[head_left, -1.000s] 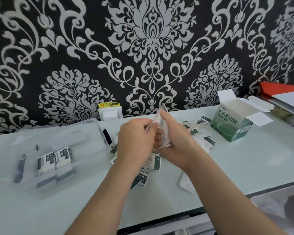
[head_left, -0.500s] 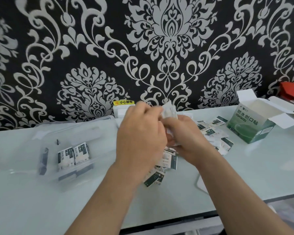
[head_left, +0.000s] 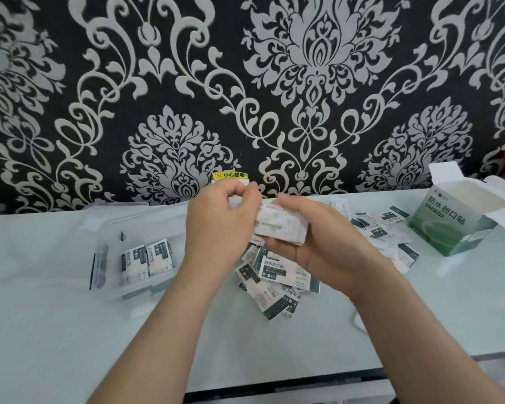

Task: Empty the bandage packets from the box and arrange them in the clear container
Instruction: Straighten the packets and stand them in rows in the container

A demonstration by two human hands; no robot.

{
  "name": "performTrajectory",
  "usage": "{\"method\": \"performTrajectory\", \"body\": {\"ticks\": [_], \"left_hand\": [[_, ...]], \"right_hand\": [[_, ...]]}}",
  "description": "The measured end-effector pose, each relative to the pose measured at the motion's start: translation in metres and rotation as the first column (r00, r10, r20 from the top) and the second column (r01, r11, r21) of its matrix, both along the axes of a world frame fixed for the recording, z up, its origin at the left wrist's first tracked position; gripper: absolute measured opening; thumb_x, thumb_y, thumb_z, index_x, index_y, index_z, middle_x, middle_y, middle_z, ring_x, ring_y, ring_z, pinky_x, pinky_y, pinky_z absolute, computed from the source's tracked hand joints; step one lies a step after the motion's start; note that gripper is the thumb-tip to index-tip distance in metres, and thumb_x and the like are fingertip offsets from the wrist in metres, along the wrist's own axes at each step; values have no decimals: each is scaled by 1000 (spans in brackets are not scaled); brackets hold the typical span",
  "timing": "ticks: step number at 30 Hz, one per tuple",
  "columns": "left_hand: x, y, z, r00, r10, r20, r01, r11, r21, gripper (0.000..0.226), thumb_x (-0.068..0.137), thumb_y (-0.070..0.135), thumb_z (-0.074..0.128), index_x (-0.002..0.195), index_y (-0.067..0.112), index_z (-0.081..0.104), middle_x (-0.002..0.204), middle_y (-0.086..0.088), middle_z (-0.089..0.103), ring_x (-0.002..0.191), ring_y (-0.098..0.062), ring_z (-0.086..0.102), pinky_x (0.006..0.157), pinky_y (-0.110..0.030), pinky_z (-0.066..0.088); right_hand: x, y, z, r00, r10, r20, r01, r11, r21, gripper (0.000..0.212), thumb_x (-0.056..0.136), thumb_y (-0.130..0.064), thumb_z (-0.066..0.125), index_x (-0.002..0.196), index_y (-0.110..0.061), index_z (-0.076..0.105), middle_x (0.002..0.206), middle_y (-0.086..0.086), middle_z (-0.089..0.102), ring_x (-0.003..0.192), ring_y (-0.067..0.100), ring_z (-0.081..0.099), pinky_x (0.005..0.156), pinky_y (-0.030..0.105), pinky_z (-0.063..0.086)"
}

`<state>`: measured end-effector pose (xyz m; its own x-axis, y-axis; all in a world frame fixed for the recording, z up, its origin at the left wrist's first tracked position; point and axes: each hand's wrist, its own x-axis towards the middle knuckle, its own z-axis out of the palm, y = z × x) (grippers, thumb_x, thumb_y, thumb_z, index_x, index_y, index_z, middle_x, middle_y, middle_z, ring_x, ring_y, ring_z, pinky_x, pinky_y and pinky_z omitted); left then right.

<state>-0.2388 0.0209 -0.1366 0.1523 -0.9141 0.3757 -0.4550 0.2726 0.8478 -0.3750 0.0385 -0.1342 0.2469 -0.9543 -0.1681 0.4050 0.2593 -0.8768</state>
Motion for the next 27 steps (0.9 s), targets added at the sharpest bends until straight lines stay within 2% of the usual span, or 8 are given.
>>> {"method": "performTrajectory", "body": {"ticks": [5, 7, 9, 13, 16, 19, 23, 27], "left_hand": [[-14, 10, -6, 973, 25, 228, 11, 988, -153, 35, 93, 41, 55, 68, 17, 61, 53, 6, 55, 54, -12, 52, 50, -26, 38], [-14, 10, -4, 976, -94, 198, 124, 982, -140, 28, 91, 40, 59, 72, 20, 64, 58, 5, 60, 56, -12, 56, 52, -29, 44], [-9, 8, 1, 960, -257, 114, 262, 965, -25, 16, 89, 34, 66, 76, 24, 66, 62, 9, 63, 54, -6, 55, 50, -24, 43], [8, 7, 8, 934, -357, 23, 353, 930, 101, 6, 86, 19, 71, 82, 24, 69, 66, 9, 65, 49, -4, 54, 48, -18, 42], [19, 6, 10, 933, -341, 118, 332, 939, 86, 11, 86, 19, 71, 83, 29, 68, 72, 9, 67, 62, -8, 60, 57, -24, 48], [31, 8, 10, 898, -412, 158, 386, 907, 171, 22, 93, 14, 60, 88, 35, 63, 73, 4, 64, 66, -21, 59, 62, -39, 50], [53, 9, 16, 944, -318, 86, 308, 945, 115, 27, 91, 6, 62, 85, 32, 67, 74, 1, 69, 63, -8, 66, 60, -26, 52], [81, 11, 24, 935, -353, -20, 354, 933, 61, 30, 86, -5, 63, 78, 23, 74, 71, -6, 68, 69, -15, 66, 69, -30, 55]], "right_hand": [[27, 2, -4, 955, -293, -50, 295, 954, 55, 21, 91, -19, 55, 78, -10, 69, 74, 10, 67, 68, 19, 58, 56, 29, 45], [27, 2, -2, 938, -344, -42, 346, 937, 47, 30, 93, -19, 52, 70, -12, 70, 68, 8, 67, 68, 19, 59, 54, 29, 45], [23, 1, 0, 936, -351, -34, 352, 935, 40, 29, 97, -23, 50, 77, -9, 66, 66, 7, 68, 66, 18, 62, 55, 29, 49], [16, -1, 0, 986, -151, -69, 150, 988, -24, 33, 100, -31, 49, 102, -1, 62, 83, 11, 70, 67, 17, 65, 62, 28, 55], [13, -1, -1, 987, -23, -157, 21, 1000, -16, 35, 101, -29, 46, 112, 1, 59, 87, 13, 64, 60, 18, 60, 56, 25, 51], [14, -1, -1, 981, -15, -192, 11, 1000, -23, 30, 101, -31, 47, 103, -4, 60, 81, 8, 63, 58, 14, 52, 56, 23, 43], [22, 1, 3, 980, 19, -200, -31, 998, -58, 25, 99, -29, 50, 95, -6, 60, 84, 11, 64, 61, 14, 53, 58, 23, 44], [29, -1, 10, 982, 166, -94, -169, 985, -30, 25, 97, -23, 52, 90, 1, 57, 87, 21, 68, 58, 14, 59, 55, 19, 53]]}}
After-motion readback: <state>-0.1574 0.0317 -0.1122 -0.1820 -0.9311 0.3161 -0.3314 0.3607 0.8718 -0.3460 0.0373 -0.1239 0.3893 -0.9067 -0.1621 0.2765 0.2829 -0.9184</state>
